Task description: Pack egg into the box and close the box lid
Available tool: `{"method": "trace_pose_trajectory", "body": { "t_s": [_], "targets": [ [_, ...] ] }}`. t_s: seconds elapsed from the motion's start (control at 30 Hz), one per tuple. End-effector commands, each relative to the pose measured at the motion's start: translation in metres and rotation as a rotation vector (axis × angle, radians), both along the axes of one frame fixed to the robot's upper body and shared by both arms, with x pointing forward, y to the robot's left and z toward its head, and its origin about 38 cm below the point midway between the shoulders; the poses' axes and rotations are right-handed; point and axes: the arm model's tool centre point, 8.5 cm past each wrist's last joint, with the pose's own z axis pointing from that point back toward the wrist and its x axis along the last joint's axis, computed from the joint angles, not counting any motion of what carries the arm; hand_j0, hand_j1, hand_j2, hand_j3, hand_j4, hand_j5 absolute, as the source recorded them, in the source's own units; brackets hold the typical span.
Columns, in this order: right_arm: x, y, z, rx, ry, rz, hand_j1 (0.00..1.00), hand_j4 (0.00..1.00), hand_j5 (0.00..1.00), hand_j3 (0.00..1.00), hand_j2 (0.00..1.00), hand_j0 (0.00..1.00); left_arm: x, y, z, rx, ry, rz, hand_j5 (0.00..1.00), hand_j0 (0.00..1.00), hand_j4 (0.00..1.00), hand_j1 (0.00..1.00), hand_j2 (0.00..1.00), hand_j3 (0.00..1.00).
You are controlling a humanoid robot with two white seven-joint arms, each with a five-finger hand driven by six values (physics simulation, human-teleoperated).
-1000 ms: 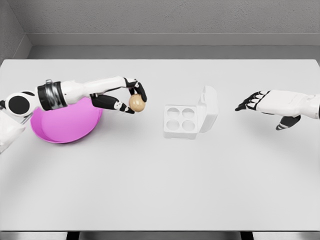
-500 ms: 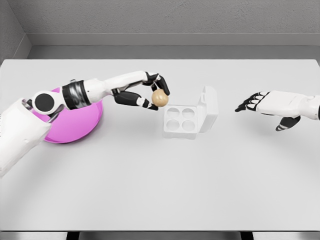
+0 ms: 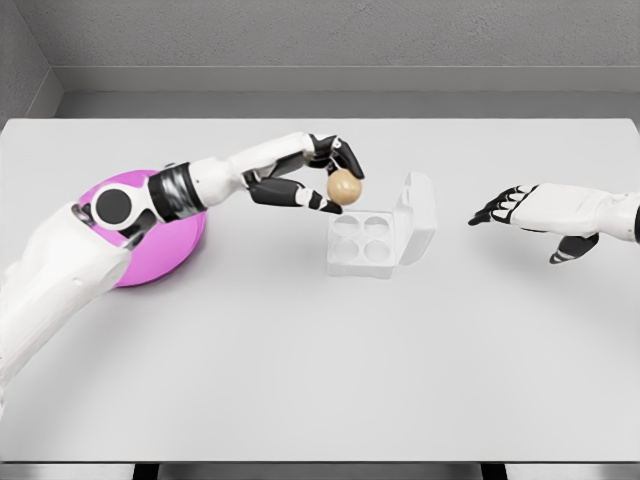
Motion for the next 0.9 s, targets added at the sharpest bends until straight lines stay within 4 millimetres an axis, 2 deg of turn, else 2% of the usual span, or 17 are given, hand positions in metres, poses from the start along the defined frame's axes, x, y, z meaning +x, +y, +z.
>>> {"method": "trace_pose_trajectory", "body": {
  "t_s": [0.0,0.1,0.23,0.33,0.53,0.63,0.77,0.8,0.87],
  "targets": [
    [0.000,0.000,0.000,0.003,0.001,-0.002,1.00,1.00,1.00,1.00,1.00,1.00,-0.001,-0.003,0.001,-0.065,-0.020,-0.015,0.33,0.33,0.33,0.33,0.33,0.33],
    [0.000,0.000,0.000,0.005,0.002,0.000,1.00,1.00,1.00,1.00,1.00,1.00,-0.001,-0.003,-0.002,-0.074,-0.008,-0.012,0.34,0.34,0.34,0.34,0.34,0.34],
    [-0.001,0.001,-0.001,0.005,0.005,0.004,1.00,1.00,1.00,1.00,1.00,1.00,-0.004,-0.014,-0.007,-0.092,0.017,-0.025,0.35,0.35,0.35,0.35,0.35,0.35],
    [-0.001,0.002,-0.003,0.005,0.008,0.004,1.00,1.00,1.00,1.00,1.00,1.00,-0.001,-0.014,-0.017,-0.039,0.105,0.003,0.36,0.36,0.36,0.36,0.36,0.36],
    [-0.001,0.003,-0.003,0.004,0.011,0.007,1.00,1.00,1.00,1.00,1.00,1.00,0.000,-0.011,-0.016,-0.030,0.107,0.007,0.36,0.36,0.36,0.36,0.36,0.36],
    [-0.001,0.002,-0.004,0.003,0.013,0.006,1.00,1.00,1.00,1.00,1.00,1.00,0.002,-0.012,-0.015,-0.071,0.180,0.014,0.35,0.35,0.35,0.35,0.35,0.35],
    [-0.001,0.003,-0.004,0.004,0.012,0.008,1.00,1.00,1.00,1.00,1.00,1.00,0.002,-0.016,-0.013,-0.082,0.181,0.005,0.36,0.36,0.36,0.36,0.36,0.36],
    [-0.002,0.003,-0.004,0.002,0.013,0.009,1.00,1.00,1.00,1.00,1.00,1.00,-0.002,-0.024,-0.018,-0.091,0.213,-0.020,0.36,0.36,0.36,0.36,0.36,0.36],
    [-0.002,0.005,-0.004,0.002,0.012,0.014,1.00,1.00,1.00,1.00,1.00,1.00,-0.004,-0.026,-0.020,-0.114,0.241,-0.029,0.36,0.36,0.36,0.36,0.36,0.36]
  ]
}}
